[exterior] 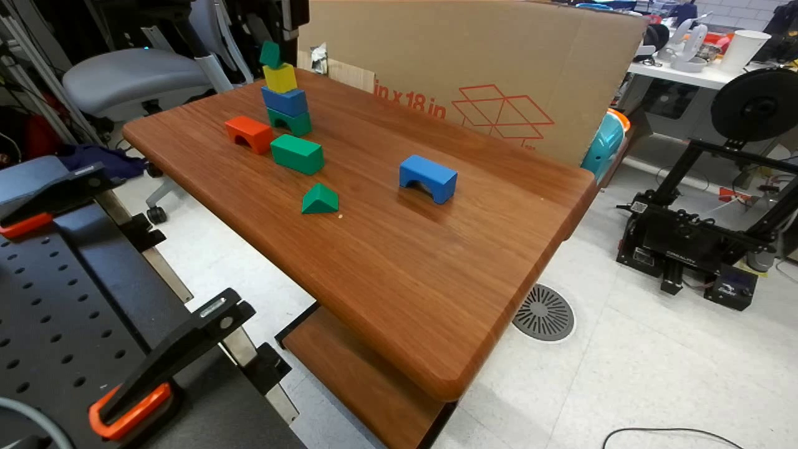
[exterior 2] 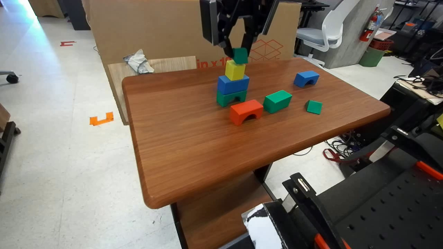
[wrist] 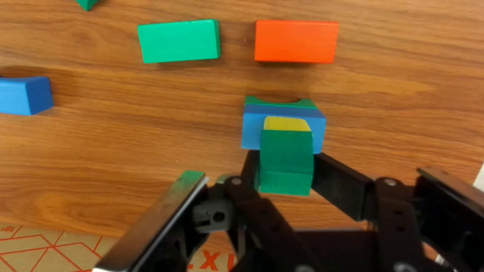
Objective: Put one green triangular block on the yellow block
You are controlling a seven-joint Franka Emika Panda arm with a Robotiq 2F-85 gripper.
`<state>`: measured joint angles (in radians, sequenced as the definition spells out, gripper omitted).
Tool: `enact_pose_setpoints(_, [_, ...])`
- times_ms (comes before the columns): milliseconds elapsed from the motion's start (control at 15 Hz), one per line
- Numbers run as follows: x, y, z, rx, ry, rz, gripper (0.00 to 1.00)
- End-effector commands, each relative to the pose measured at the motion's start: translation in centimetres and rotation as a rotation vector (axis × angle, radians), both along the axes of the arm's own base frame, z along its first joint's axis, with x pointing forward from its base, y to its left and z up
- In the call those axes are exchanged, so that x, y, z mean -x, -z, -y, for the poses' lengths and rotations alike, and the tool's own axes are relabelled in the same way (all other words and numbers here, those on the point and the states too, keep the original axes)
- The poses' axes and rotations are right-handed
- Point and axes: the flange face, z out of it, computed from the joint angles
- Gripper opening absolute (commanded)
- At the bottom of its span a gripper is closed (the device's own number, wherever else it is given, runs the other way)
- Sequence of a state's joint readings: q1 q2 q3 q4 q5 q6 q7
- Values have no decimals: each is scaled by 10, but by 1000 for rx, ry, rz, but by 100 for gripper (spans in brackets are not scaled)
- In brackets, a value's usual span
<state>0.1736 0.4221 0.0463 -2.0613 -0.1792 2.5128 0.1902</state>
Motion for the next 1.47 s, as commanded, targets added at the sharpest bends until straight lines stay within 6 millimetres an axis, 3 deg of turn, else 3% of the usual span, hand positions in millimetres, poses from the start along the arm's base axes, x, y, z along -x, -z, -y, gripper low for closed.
enact_pose_setpoints(0, [-7, 3, -4, 15, 6, 15, 15])
enact_pose_setpoints(267, [-6, 5, -3, 16, 8, 11, 15])
enact_pose_setpoints(333, [-6, 6, -3, 17, 9, 12, 28])
enact_pose_setpoints(400, [-7, 5, -3, 18, 11, 14, 65])
enact_pose_setpoints(533, [-7, 4, -3, 12, 19, 18, 72])
enact_pose_setpoints(800, [-3, -4, -2, -4, 29, 25, 99])
enact_pose_setpoints(1067, [13, -25, 9, -31, 56, 19, 100])
enact_pose_setpoints(1400, [56, -54, 51, -36, 127, -50, 100])
